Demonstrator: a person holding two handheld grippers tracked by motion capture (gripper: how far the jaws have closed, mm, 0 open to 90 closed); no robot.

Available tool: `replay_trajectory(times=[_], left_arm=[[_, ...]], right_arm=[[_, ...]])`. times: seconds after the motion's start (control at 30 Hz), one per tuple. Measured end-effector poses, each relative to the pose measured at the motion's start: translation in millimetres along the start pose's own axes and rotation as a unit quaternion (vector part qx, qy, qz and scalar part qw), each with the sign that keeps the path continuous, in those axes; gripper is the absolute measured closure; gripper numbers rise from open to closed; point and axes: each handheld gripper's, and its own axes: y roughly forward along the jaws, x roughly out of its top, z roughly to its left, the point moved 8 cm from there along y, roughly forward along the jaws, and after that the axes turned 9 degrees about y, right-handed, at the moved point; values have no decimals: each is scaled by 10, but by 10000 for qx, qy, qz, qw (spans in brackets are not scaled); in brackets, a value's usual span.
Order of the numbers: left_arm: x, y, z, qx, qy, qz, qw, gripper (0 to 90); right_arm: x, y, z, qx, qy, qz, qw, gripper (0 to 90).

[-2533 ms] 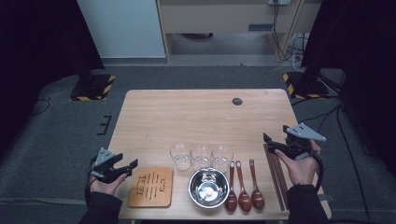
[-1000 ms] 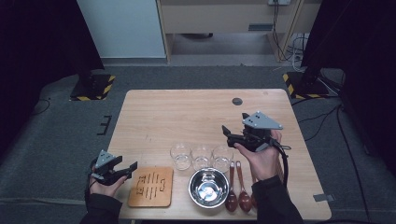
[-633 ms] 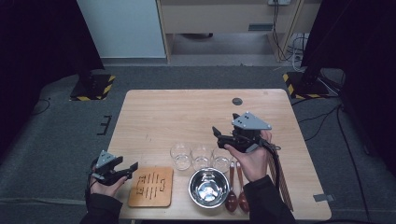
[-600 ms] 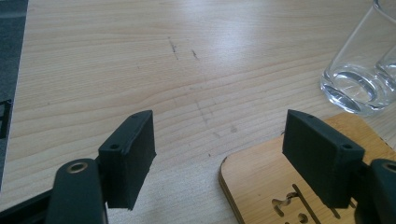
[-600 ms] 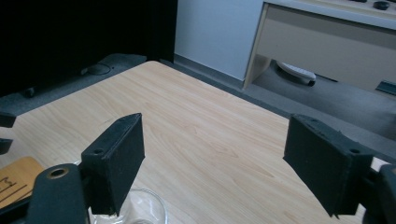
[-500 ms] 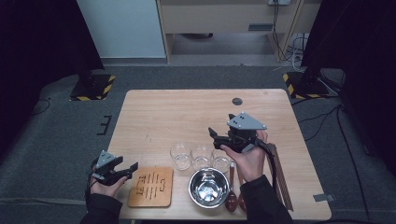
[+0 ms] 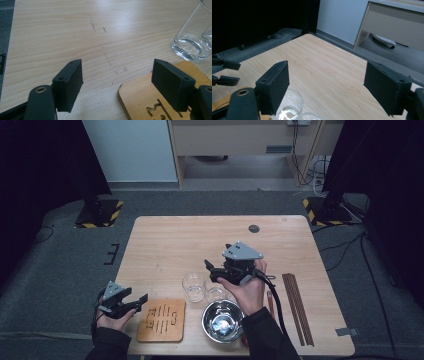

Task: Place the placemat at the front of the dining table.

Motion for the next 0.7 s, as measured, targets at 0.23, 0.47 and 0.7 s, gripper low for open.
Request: replay_trajectory(times=[0.23,0.47,0.7], left_arm=[[-3,4,0,-11,4,10,10000,246],[-5,6,6,-15,-1,-2,10000,246],[1,4,9,-11,-14,-33,10000,246]], right_arm=[[1,77,157,138,-6,2,9999,204],[-13,158,307,257,-10,39,9997,205],[12,220,450,350,-16,28,9994,207]])
